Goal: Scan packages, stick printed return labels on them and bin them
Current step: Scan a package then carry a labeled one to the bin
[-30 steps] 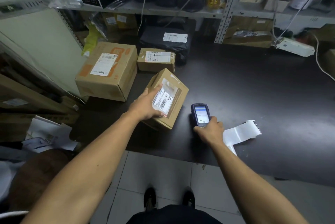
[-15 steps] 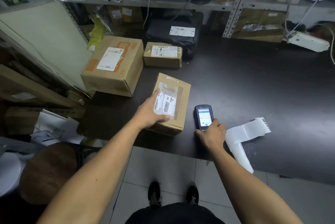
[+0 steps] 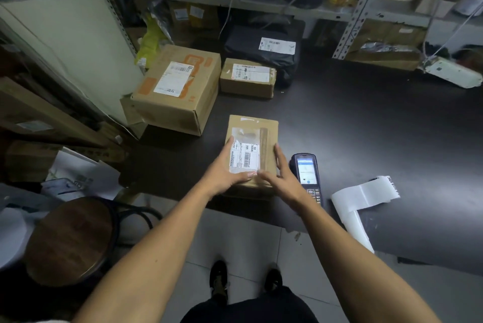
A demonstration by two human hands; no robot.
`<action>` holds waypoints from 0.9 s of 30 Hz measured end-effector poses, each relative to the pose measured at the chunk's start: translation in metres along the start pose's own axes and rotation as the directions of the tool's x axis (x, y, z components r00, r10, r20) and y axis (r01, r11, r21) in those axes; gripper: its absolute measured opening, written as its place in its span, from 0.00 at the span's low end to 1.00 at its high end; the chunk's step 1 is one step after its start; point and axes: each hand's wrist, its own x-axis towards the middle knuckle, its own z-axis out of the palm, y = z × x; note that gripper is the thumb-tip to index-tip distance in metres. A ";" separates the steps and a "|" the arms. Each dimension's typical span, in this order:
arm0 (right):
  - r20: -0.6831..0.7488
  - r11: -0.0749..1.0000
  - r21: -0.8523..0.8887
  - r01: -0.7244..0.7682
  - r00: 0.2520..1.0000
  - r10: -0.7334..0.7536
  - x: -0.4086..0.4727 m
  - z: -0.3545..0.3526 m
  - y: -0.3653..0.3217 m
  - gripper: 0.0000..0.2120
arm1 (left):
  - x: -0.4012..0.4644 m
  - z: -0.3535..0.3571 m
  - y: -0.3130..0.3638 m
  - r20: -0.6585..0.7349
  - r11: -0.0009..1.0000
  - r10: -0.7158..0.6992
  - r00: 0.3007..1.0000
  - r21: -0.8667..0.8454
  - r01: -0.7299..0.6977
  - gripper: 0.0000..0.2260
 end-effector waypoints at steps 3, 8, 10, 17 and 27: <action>0.035 0.997 -0.067 0.027 0.999 -0.025 -0.002 0.000 0.004 0.44 | -0.007 0.001 -0.002 -0.006 1.000 0.012 1.000 -0.009 -0.012 0.55; 0.154 0.963 -0.219 0.158 0.980 -0.125 -0.002 0.002 -0.002 0.41 | -0.040 0.008 -0.006 -0.199 0.996 0.028 0.980 -0.079 -0.044 0.58; 0.261 0.937 -0.270 0.223 0.953 -0.152 -0.001 0.008 -0.005 0.41 | -0.059 0.011 -0.017 -0.297 0.989 0.004 0.955 -0.139 -0.047 0.60; 0.619 0.864 -0.309 0.397 0.774 -0.134 -0.028 0.063 -0.001 0.45 | -0.171 0.036 -0.049 -0.595 0.947 -0.192 0.780 -0.321 -0.012 0.55; 0.859 0.755 -0.294 0.586 0.508 -0.060 -0.143 0.183 0.021 0.42 | -0.361 0.060 -0.104 -0.791 0.912 -0.387 0.473 -0.405 0.069 0.50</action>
